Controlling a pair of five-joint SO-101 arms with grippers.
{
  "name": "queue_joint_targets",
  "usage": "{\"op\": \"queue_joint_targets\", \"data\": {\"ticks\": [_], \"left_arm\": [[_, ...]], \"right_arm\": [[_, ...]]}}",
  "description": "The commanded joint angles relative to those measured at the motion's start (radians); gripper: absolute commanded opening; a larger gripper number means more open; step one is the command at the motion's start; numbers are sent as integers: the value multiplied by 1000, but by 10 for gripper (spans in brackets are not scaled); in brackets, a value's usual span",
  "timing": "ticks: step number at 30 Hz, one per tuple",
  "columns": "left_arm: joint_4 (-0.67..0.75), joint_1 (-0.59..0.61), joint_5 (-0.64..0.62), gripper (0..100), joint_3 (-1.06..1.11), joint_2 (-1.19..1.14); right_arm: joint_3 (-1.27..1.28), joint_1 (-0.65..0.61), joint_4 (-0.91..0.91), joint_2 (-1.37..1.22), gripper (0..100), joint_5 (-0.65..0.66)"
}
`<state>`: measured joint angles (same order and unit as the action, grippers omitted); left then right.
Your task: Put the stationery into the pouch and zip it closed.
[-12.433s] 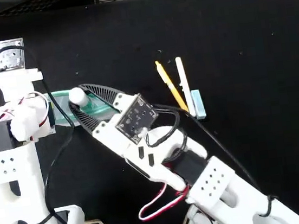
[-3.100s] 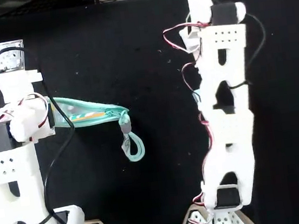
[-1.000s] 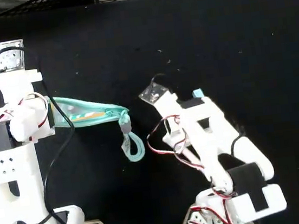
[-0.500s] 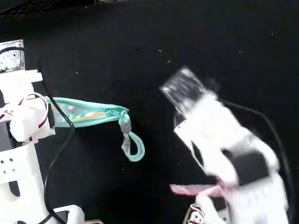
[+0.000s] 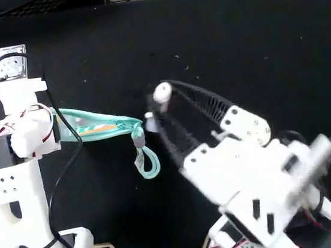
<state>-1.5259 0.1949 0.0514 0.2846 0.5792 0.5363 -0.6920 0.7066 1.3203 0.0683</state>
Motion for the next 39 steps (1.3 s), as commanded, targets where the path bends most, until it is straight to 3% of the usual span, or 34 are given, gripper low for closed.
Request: {"op": "queue_joint_targets", "data": {"ticks": [1, 8, 16, 22, 34, 36, 39], "left_arm": [[11, -4, 6, 30, 42, -18], [11, -4, 6, 30, 42, -18], [11, -4, 6, 30, 42, -18], [11, -4, 6, 30, 42, -18], [11, -4, 6, 30, 42, -18], [11, -4, 6, 30, 42, -18], [11, -2, 6, 30, 42, -18]], "right_arm": [[51, -106, -186, -2, 12, 60], [145, -183, -301, -4, 12, 91], [188, -184, -405, -111, 12, 91], [219, -184, -405, -237, 12, 84], [435, -183, -399, -252, 12, 92], [426, -181, -390, -254, 34, 103], [338, -184, -236, -275, 126, 169]]}}
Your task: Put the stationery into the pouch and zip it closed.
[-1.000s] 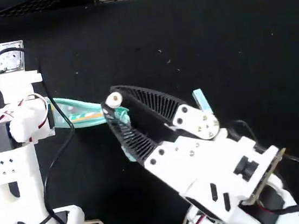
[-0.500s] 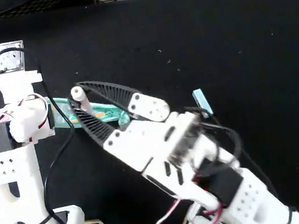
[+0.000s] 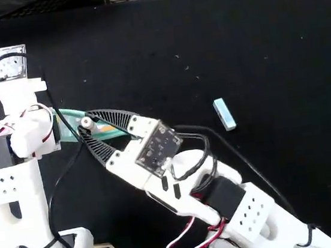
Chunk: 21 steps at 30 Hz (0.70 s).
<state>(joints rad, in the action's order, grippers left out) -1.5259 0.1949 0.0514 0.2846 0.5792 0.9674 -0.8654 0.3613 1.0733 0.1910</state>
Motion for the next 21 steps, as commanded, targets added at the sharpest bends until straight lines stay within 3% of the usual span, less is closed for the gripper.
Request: {"op": "queue_joint_targets", "data": {"ticks": [1, 5, 12, 16, 21], "left_arm": [[11, -1, 6, 30, 42, -18], [11, -2, 6, 30, 42, -18], [11, 2, 6, 30, 42, -18], [11, 2, 6, 30, 42, -18], [11, 1, 6, 30, 42, -18]], "right_arm": [[-143, -11, 184, -50, 155, 44], [-377, -11, 427, -151, 178, 44], [-783, 34, 611, -157, 177, 46], [-903, 301, 733, -124, 176, 40], [-667, 640, 899, -199, 179, 48]]}}
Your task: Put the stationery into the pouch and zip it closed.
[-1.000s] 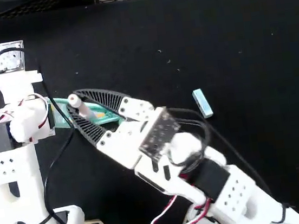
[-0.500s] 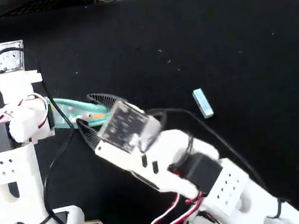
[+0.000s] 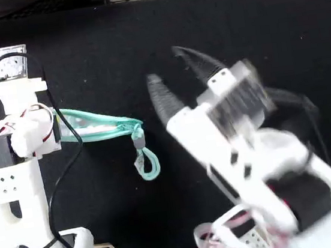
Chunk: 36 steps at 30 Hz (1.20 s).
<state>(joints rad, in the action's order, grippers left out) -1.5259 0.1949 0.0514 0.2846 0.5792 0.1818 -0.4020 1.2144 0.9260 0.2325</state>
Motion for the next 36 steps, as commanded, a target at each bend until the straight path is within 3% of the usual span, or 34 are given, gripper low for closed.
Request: {"op": "queue_joint_targets", "data": {"ticks": [1, 6, 13, 21, 32, 34, 36], "left_arm": [[11, -1, 6, 30, 42, -18], [11, -2, 6, 30, 42, -18], [11, 2, 6, 30, 42, -18], [11, 2, 6, 30, 42, -18], [11, 4, 6, 30, 42, -18], [11, 4, 6, 30, 42, -18], [11, 4, 6, 30, 42, -18]], "right_arm": [[197, 219, 29, -87, 180, 6], [458, 358, -190, -346, 181, 6], [352, 445, -334, -759, 181, 21], [21, 483, -226, -1168, 181, 126], [-395, 482, 6, -1537, 176, 126], [-437, 485, 40, -1563, 136, 127], [-455, 488, 54, -1564, 25, 127]]}}
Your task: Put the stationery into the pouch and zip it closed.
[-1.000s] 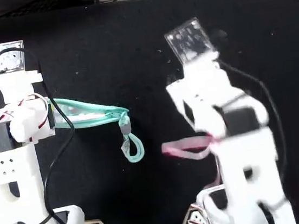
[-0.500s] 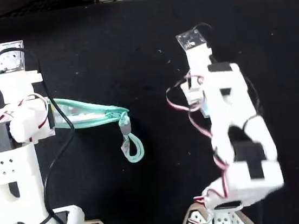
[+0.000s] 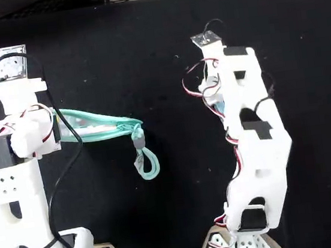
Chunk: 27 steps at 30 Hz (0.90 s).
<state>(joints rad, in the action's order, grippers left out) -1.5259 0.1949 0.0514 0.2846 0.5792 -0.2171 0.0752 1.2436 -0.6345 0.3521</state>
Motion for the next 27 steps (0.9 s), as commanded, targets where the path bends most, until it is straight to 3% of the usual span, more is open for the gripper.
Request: {"op": "queue_joint_targets", "data": {"ticks": [1, 8, 16, 21, 27], "left_arm": [[11, 4, 6, 30, 42, -18], [11, 4, 6, 30, 42, -18], [11, 4, 6, 30, 42, -18], [11, 4, 6, 30, 42, -18], [11, -1, 6, 30, 42, -18]], "right_arm": [[-56, 12, 26, 4, 9, 8], [13, 8, 77, 153, 12, 8], [295, -18, 18, 568, 12, 8], [507, -109, 5, 928, 12, 0], [657, -333, 3, 1417, 12, -48]]}}
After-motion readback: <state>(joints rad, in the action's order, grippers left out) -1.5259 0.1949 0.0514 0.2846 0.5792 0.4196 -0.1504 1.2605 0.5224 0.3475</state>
